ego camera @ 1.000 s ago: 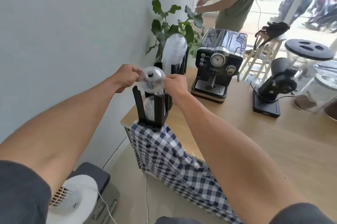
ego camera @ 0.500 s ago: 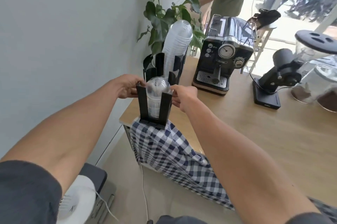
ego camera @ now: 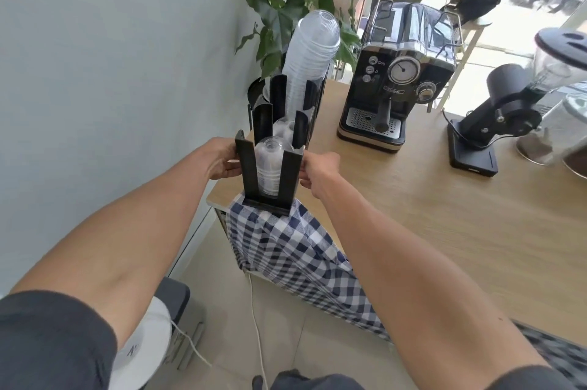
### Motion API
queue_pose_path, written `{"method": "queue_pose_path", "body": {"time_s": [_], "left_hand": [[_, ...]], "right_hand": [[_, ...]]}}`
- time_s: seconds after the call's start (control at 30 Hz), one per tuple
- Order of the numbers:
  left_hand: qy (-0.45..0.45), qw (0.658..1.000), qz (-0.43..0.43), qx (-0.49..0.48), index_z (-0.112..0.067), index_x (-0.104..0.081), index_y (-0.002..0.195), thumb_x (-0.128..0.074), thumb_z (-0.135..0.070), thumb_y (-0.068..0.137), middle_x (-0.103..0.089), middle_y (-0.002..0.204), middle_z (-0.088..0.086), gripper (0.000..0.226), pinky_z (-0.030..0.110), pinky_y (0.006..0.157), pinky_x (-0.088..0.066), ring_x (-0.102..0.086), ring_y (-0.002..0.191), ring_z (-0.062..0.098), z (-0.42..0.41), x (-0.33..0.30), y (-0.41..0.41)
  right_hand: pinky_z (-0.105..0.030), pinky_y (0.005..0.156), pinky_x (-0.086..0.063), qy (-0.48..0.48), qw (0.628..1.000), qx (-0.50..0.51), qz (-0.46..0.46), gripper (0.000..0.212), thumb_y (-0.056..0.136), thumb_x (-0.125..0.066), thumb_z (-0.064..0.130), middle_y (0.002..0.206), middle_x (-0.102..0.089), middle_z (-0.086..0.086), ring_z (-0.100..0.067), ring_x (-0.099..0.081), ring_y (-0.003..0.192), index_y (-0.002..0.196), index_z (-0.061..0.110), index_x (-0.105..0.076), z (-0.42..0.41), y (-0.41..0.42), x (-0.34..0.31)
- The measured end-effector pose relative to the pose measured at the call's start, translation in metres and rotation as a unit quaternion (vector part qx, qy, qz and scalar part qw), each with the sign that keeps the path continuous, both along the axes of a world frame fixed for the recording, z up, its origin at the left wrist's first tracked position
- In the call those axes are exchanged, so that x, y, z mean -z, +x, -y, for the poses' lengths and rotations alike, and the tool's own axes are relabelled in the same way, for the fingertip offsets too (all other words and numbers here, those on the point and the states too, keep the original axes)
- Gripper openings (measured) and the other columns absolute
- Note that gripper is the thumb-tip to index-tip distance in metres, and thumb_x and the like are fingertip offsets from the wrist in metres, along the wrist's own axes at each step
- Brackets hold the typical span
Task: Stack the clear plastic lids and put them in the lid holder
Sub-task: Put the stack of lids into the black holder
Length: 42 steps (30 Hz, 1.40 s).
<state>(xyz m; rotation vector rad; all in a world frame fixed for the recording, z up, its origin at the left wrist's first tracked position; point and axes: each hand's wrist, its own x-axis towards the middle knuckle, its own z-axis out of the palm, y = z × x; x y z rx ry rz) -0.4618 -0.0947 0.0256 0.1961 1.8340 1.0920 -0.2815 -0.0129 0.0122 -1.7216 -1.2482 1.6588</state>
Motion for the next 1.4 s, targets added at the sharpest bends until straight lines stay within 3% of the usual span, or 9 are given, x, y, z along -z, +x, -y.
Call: {"method": "queue_pose_path", "body": {"time_s": [0.1,0.2,0.3,0.4,0.47,0.6,0.8,1.0,1.4], "left_hand": [[0.004,1.0,-0.006,-0.007,-0.012,-0.069,0.089,-0.068,-0.011,0.094,-0.071,0.084,0.006,0.006,0.025,0.053,-0.059,-0.069,0.072,0.021,0.0,-0.006,0.001],[0.023,0.999,-0.044,-0.009,-0.012,-0.07,0.094,-0.068,-0.01,0.087,-0.073,0.094,0.007,0.008,0.027,0.062,-0.06,-0.069,0.074,0.021,0.002,-0.025,0.003],[0.052,0.988,-0.142,-0.017,-0.01,-0.065,0.092,-0.067,-0.01,0.087,-0.07,0.091,0.009,0.005,0.027,0.064,-0.052,-0.063,0.067,0.017,0.001,-0.052,0.008],[0.09,0.963,-0.252,0.001,-0.01,-0.063,0.083,-0.063,-0.008,0.087,-0.065,0.084,0.013,0.005,0.029,0.058,-0.046,-0.057,0.062,0.018,0.0,-0.075,0.014],[0.09,0.931,-0.353,0.03,-0.006,-0.073,0.088,-0.064,-0.014,0.088,-0.073,0.088,0.01,0.012,0.032,0.071,-0.054,-0.066,0.078,0.021,-0.002,-0.086,0.019],[0.116,0.879,-0.454,0.093,-0.013,-0.076,0.104,-0.066,-0.02,0.092,-0.073,0.105,0.003,0.017,0.029,0.09,-0.051,-0.066,0.1,0.02,-0.014,-0.108,0.051],[0.133,0.863,-0.466,0.142,-0.013,-0.076,0.094,-0.065,-0.016,0.092,-0.072,0.091,0.005,0.011,0.031,0.083,-0.053,-0.066,0.089,0.024,-0.044,-0.115,0.13],[0.152,0.861,-0.434,0.217,-0.018,-0.072,0.099,-0.066,-0.02,0.094,-0.07,0.099,0.001,0.008,0.028,0.081,-0.046,-0.065,0.097,0.019,-0.088,-0.102,0.236],[0.192,0.842,-0.38,0.331,-0.016,-0.077,0.101,-0.068,-0.019,0.09,-0.073,0.095,0.002,0.015,0.032,0.088,-0.055,-0.069,0.095,0.022,-0.165,-0.065,0.51]], "right_hand": [[-0.029,0.053,-0.054,0.013,1.0,-0.004,0.001,0.023,0.084,-0.077,0.022,0.08,-0.079,-0.01,-0.024,-0.077,0.07,0.09,0.001,-0.076,0.001,0.004,-0.007],[-0.027,0.053,-0.05,0.034,0.999,-0.014,-0.007,0.023,0.081,-0.072,0.025,0.077,-0.074,-0.01,-0.022,-0.066,0.063,0.086,0.003,-0.073,0.002,0.01,-0.024],[-0.03,0.058,-0.051,0.082,0.996,-0.025,-0.004,0.031,0.08,-0.066,0.031,0.081,-0.074,-0.009,-0.021,-0.064,0.067,0.091,0.003,-0.075,0.001,0.016,-0.045],[-0.035,0.061,-0.047,0.159,0.986,-0.059,0.009,0.023,0.083,-0.061,0.027,0.074,-0.065,-0.01,-0.023,-0.055,0.065,0.073,0.006,-0.063,0.002,0.023,-0.066],[-0.036,0.062,-0.047,0.21,0.974,-0.082,0.019,0.025,0.088,-0.058,0.017,0.069,-0.059,-0.009,-0.022,-0.052,0.064,0.064,0.015,-0.052,-0.001,0.027,-0.076],[-0.036,0.068,-0.054,0.265,0.959,-0.099,0.034,0.021,0.095,-0.055,0.012,0.079,-0.069,-0.011,-0.022,-0.061,0.071,0.075,0.013,-0.062,-0.012,0.053,-0.091],[-0.044,0.085,-0.061,0.292,0.951,-0.084,0.051,0.013,0.096,-0.057,0.018,0.104,-0.07,-0.004,-0.024,-0.07,0.096,0.102,0.016,-0.069,-0.035,0.124,-0.092],[-0.048,0.091,-0.061,0.286,0.953,-0.05,0.088,0.009,0.096,-0.058,0.016,0.1,-0.07,-0.007,-0.029,-0.072,0.098,0.093,0.019,-0.066,-0.064,0.239,-0.085],[-0.051,0.089,-0.062,0.256,0.948,0.066,0.177,0.012,0.088,-0.06,0.019,0.097,-0.078,-0.01,-0.033,-0.076,0.093,0.088,0.018,-0.071,-0.111,0.528,-0.048]]}}
